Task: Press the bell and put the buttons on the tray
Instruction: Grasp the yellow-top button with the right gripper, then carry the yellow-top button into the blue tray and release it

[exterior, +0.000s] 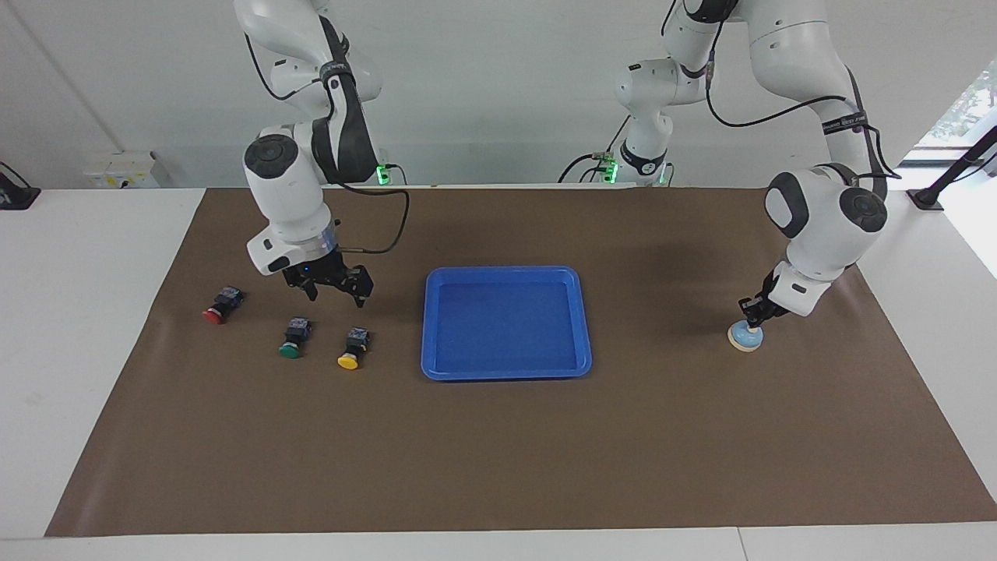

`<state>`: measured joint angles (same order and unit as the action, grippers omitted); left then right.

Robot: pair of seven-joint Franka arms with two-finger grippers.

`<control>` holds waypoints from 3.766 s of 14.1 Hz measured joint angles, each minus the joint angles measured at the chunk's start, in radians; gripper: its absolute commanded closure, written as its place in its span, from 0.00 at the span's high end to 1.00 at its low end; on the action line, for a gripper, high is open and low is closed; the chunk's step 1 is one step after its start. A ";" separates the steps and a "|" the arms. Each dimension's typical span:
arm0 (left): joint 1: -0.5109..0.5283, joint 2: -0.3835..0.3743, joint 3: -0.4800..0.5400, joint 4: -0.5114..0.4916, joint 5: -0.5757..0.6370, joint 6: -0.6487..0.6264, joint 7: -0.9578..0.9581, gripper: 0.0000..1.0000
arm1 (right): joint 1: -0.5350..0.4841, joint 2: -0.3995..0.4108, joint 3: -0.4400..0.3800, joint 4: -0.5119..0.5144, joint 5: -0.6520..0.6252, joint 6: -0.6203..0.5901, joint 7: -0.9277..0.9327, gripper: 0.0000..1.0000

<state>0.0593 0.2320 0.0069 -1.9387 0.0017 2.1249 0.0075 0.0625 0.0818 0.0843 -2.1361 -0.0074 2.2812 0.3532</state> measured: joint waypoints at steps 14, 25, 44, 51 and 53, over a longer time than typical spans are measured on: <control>-0.031 -0.237 -0.015 0.214 0.000 -0.566 -0.017 1.00 | 0.002 0.179 0.001 -0.089 -0.037 0.359 0.000 0.86; -0.073 -0.240 -0.014 0.258 0.015 -0.608 -0.022 1.00 | 0.004 0.181 0.001 -0.008 -0.038 0.273 0.027 0.00; -0.072 -0.247 -0.008 0.258 0.015 -0.608 -0.024 1.00 | 0.387 0.264 -0.009 0.210 -0.038 0.004 0.364 0.00; -0.072 -0.247 -0.008 0.258 0.015 -0.608 -0.024 1.00 | 0.371 0.260 -0.013 0.184 -0.038 0.014 0.415 1.00; -0.072 -0.247 -0.008 0.258 0.015 -0.608 -0.024 1.00 | 0.341 0.243 -0.016 0.208 -0.038 -0.041 0.423 1.00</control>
<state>-0.0123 -0.0153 -0.0010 -1.6802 0.0165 1.5167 -0.0168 0.4030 0.3247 0.0678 -1.9279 -0.0453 2.2403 0.7762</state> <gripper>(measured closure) 0.000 0.009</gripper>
